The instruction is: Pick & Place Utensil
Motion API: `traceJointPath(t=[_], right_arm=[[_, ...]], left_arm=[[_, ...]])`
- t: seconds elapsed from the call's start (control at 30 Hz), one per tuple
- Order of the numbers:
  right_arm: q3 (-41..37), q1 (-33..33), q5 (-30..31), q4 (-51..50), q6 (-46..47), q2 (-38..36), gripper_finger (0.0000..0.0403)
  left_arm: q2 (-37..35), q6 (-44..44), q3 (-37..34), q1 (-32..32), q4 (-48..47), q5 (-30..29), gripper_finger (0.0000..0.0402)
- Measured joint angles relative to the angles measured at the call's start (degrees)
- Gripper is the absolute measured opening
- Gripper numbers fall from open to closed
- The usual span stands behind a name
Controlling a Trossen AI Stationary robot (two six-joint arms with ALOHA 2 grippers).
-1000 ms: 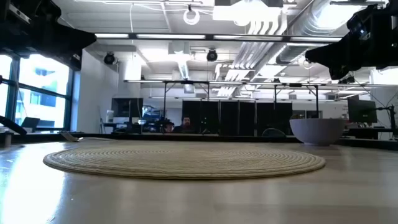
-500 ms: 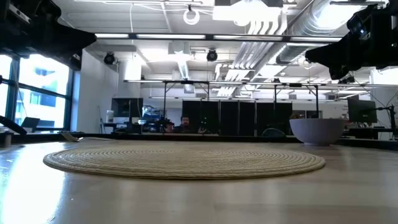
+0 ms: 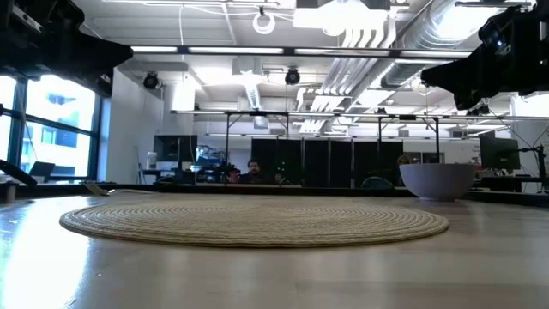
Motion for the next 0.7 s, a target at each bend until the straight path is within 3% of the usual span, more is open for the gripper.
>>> traceJointPath(t=[0.7], right_arm=[[0.00, 0.00, 0.00, 0.00, 0.01, 0.02, 0.0012]], left_arm=[[-0.01, 0.00, -0.01, 0.00, -2.77, 0.00, 0.0001]])
